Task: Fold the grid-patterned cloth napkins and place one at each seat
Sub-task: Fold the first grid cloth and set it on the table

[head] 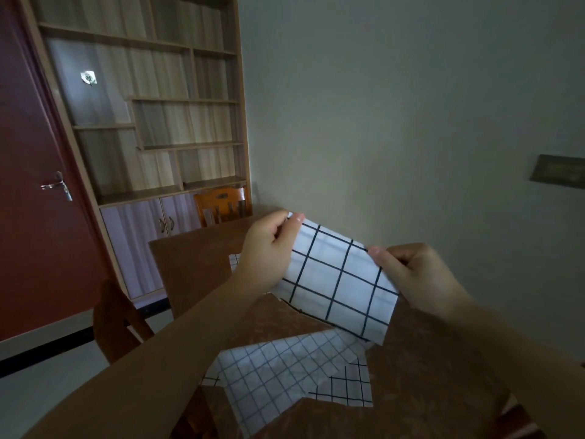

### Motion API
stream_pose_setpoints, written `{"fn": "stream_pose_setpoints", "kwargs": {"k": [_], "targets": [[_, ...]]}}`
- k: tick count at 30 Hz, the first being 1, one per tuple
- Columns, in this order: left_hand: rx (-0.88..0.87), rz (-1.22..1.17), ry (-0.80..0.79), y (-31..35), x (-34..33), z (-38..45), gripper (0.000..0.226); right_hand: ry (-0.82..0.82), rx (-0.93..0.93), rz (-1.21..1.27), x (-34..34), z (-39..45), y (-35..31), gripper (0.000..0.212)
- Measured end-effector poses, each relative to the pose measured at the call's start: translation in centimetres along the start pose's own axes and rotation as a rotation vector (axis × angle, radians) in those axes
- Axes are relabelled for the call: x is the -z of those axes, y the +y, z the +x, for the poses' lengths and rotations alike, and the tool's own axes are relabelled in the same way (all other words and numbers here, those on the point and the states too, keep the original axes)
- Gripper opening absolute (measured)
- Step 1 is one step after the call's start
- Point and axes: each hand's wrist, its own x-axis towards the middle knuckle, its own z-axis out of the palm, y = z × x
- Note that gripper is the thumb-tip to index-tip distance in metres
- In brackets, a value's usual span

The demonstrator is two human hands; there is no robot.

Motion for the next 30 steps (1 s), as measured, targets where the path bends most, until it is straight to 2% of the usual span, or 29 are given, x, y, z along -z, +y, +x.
{"fn": "stream_pose_setpoints", "kwargs": {"k": [2, 5, 7, 10, 12, 14, 16, 18, 21, 24, 30], "targets": [[0.018, 0.012, 0.041, -0.1, 0.2, -0.3, 0.043, -0.014, -0.076, 0.134, 0.2, 0.0, -0.3, 0.056], [0.086, -0.004, 0.115, -1.0, 0.6, -0.5, 0.043, -0.081, -0.183, 0.370, 0.2, 0.1, -0.7, 0.035], [0.109, 0.004, 0.112, -1.6, 1.0, -0.6, 0.043, -0.062, -0.222, 0.435, -0.3, 0.3, -0.6, 0.028], [0.153, -0.056, -0.055, -1.5, 1.3, -1.1, 0.040, 0.108, -0.186, 0.249, -0.8, 1.1, -0.5, 0.032], [0.321, -0.155, -0.281, -0.7, 2.2, -1.1, 0.031, 0.163, -0.103, 0.166, -0.5, 1.5, -0.8, 0.036], [0.460, -0.115, -0.540, 0.4, 3.1, -1.1, 0.026, 0.102, -0.001, 0.095, -0.2, 1.8, -1.3, 0.037], [0.451, 0.065, -0.669, 1.2, 2.7, -1.0, 0.037, 0.020, 0.087, 0.020, -0.3, 2.1, -1.7, 0.036], [0.304, 0.126, -0.658, 1.5, 1.3, -1.0, 0.051, -0.010, 0.132, -0.055, -0.8, 2.3, -2.2, 0.036], [0.173, 0.022, -0.575, 1.8, -0.3, -1.3, 0.046, -0.004, 0.149, -0.126, -1.1, 2.1, -2.6, 0.046], [0.187, -0.018, -0.552, 1.3, -0.1, -1.2, 0.043, 0.055, 0.141, -0.166, -0.6, 1.7, -2.3, 0.055], [0.346, -0.010, -0.703, 1.1, -0.2, -1.6, 0.039, 0.046, 0.219, -0.202, 0.1, 1.8, -2.1, 0.057]]}}
